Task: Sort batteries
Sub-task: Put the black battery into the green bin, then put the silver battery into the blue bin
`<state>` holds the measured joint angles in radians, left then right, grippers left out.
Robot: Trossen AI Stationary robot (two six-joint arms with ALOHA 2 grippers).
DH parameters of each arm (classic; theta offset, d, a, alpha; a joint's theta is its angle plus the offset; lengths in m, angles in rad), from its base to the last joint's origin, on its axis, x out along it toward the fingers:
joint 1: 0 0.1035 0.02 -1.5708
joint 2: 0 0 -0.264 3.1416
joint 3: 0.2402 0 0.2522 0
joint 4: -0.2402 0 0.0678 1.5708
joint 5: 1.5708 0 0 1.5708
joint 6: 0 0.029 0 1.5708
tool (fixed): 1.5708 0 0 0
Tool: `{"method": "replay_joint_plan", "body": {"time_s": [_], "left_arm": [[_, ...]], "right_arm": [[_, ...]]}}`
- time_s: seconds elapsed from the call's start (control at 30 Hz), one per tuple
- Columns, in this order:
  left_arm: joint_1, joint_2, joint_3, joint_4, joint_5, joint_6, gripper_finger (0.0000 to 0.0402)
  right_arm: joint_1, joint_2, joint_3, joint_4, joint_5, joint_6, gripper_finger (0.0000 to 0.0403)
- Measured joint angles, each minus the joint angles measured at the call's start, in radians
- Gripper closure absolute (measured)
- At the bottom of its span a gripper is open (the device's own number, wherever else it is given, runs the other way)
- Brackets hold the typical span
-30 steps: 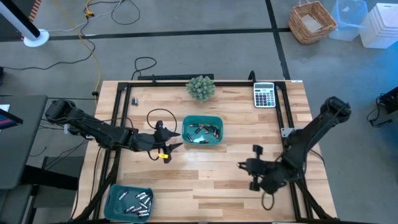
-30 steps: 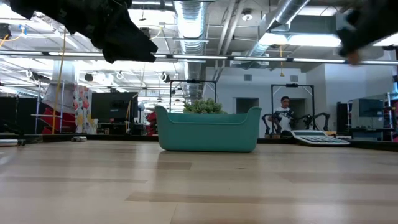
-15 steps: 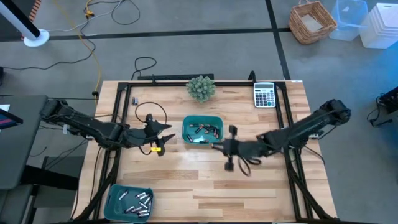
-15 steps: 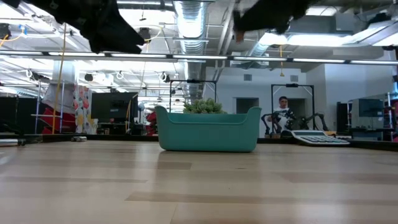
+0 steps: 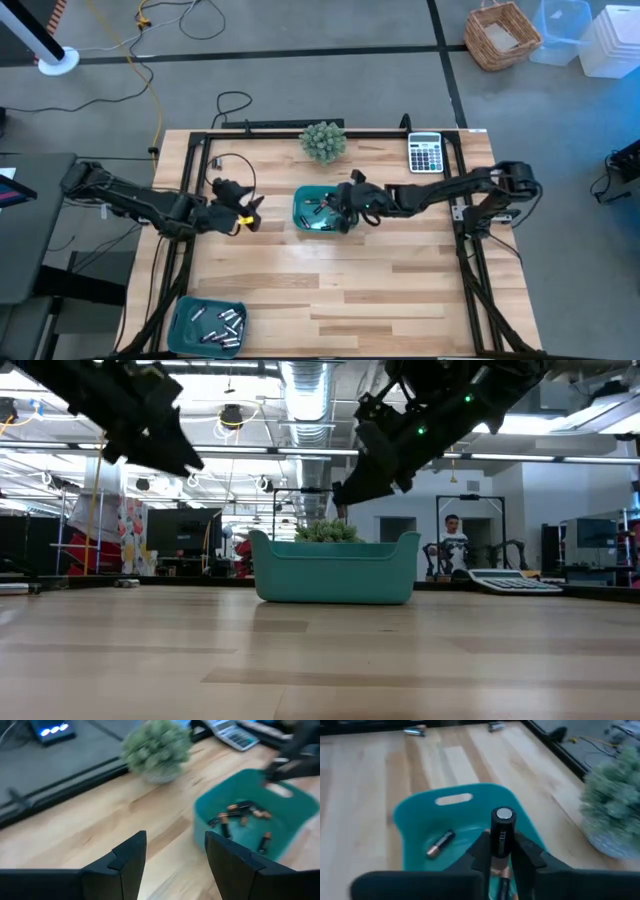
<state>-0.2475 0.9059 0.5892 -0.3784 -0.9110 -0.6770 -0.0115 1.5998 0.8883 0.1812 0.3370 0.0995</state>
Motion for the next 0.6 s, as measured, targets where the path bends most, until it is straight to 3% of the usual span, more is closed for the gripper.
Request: {"method": "replay_joint_plan", "body": {"time_s": [0.13,0.3,0.6], "left_arm": [[0.033,0.001,0.0,-0.106,0.001,-0.11,0.0205],[0.088,0.001,0.0,-0.135,0.001,-0.159,0.0205],[0.337,0.046,0.0,-0.277,0.083,-0.282,0.0209]], "right_arm": [[-0.008,0.005,0.0,0.054,-0.066,-0.047,0.0252],[-0.015,-0.009,0.0,0.053,-0.074,-0.114,0.0172],[-0.036,-0.038,0.0,0.075,-0.076,-0.237,0.0158]]}}
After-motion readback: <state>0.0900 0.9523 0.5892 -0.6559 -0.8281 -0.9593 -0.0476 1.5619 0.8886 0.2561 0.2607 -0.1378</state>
